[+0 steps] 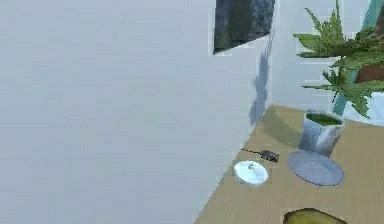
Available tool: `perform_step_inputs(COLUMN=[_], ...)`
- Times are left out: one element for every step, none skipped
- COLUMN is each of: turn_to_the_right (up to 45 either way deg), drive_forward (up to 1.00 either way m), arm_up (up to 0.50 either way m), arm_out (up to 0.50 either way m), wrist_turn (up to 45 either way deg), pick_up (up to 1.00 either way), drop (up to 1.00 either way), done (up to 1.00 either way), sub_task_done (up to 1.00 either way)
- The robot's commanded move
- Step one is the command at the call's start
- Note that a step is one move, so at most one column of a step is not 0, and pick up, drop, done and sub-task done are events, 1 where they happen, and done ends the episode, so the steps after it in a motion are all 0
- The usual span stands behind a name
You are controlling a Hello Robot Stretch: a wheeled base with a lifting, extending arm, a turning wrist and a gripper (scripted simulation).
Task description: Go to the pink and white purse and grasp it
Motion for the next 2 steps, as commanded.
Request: perform_step_inputs(turn_to_the_right=[-21.0, 0.0], drive_forward=[0.0, 0.0], arm_up=[0.0, 0.5], arm_out=[0.0, 0.0], wrist_turn=[0.0, 0.0], pick_up=[0.0, 0.0], drop=[0.0, 0.0], done=[0.0, 0.0], sub_task_done=[0.0, 0.0])
